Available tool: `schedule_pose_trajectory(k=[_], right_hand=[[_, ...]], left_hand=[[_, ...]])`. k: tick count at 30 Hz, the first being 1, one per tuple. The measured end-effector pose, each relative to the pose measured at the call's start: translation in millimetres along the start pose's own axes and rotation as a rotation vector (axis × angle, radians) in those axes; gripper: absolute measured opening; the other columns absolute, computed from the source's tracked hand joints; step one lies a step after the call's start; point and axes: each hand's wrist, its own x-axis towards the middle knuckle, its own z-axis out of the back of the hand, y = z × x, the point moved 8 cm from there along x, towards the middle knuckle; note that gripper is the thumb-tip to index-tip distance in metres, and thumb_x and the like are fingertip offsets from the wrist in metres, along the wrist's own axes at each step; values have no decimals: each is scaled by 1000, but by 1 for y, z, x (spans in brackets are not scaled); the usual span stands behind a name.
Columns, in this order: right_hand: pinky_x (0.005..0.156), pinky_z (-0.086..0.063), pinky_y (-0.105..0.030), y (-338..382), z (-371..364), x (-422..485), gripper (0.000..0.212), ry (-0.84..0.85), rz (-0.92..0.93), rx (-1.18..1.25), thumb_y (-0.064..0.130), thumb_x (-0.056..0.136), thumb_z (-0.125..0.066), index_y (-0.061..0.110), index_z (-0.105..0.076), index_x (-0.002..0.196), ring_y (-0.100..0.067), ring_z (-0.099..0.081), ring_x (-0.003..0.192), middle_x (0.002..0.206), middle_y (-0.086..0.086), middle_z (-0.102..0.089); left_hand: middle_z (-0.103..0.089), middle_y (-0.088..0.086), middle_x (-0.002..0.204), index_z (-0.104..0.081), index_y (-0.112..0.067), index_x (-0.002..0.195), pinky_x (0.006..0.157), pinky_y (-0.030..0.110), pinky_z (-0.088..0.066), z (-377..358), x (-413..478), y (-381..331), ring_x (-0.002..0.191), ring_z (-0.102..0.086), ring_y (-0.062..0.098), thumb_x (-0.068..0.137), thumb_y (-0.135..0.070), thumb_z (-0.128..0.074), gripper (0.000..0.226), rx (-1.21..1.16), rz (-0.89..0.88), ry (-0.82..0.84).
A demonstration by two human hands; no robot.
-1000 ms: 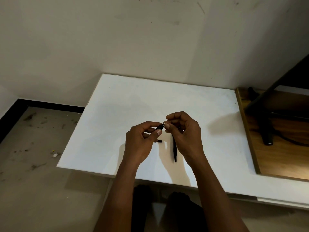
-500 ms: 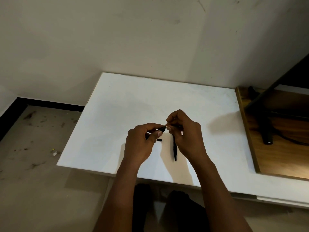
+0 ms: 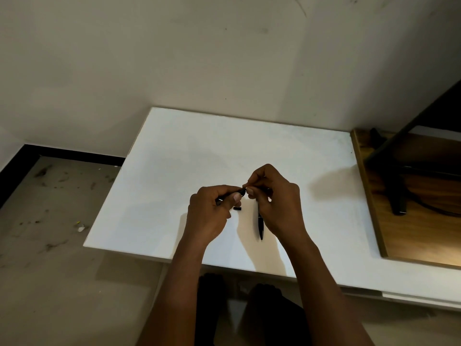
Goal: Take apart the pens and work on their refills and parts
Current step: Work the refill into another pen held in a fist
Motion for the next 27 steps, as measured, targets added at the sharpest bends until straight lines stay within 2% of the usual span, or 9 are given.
schedule_pose_trajectory(k=[3,9,11,14,18,20,22,24,27], right_hand=[[83,-56,-49,1,-2,-1,16,-2,-9,31,-2,91,-65,13,-60,95,-1,-72,77,77,18,-71],[89,-53,-56,1,-5,-3,21,-10,-55,58,-2,91,-64,17,-58,95,2,-73,83,81,24,-71],[86,-55,-52,2,-6,-4,22,-21,-50,48,-2,90,-65,17,-57,94,3,-72,83,79,24,-71],[77,-59,-39,2,-8,-4,20,-25,-53,66,-3,90,-66,14,-56,92,3,-73,80,79,18,-72],[79,-58,-28,-6,-9,-4,16,-20,-130,142,-2,91,-67,12,-59,94,3,-74,78,82,17,-75],[75,-56,-18,-9,-9,-3,16,-32,-170,194,-2,91,-67,12,-62,98,2,-74,78,86,14,-77],[72,-54,-11,-13,-7,-4,19,-51,-220,248,-3,93,-65,12,-64,104,0,-75,79,96,9,-77],[69,-58,-15,-18,-6,-5,19,-53,-258,218,-3,95,-62,10,-65,107,-3,-75,77,102,3,-75],[71,-62,-27,-23,-16,-7,13,56,-264,-7,2,93,-66,10,-72,102,-11,-73,70,96,-4,-76]], left_hand=[[-77,-4,83,-79,-20,109,64,20,-48,1,-1,-1,59,-63,11,97,-22,-65,19,-40,19,-13],[-79,3,88,-79,-18,110,67,23,-50,4,-3,-3,63,-64,15,97,-22,-65,19,-81,45,-43],[-79,2,87,-79,-18,109,67,22,-49,5,-3,-3,62,-64,14,97,-23,-65,19,-88,54,-54],[-79,3,87,-79,-17,108,68,23,-49,7,-4,-2,61,-64,14,96,-23,-65,19,-105,59,-77],[-79,1,86,-79,-20,106,65,17,-48,7,-3,-2,60,-65,11,97,-23,-65,17,-125,69,-71],[-78,0,85,-78,-24,104,60,15,-47,7,-3,0,60,-66,9,97,-23,-64,15,-155,83,-60],[-78,-1,87,-76,-26,103,57,21,-49,8,-3,3,61,-68,7,97,-24,-64,14,-211,101,-64],[-78,0,89,-75,-27,106,58,29,-53,10,-4,7,66,-70,9,98,-24,-64,14,-297,132,-77],[-77,6,94,-71,-25,118,62,33,-55,17,-3,13,74,-74,19,99,-22,-63,21,-486,184,-118]])
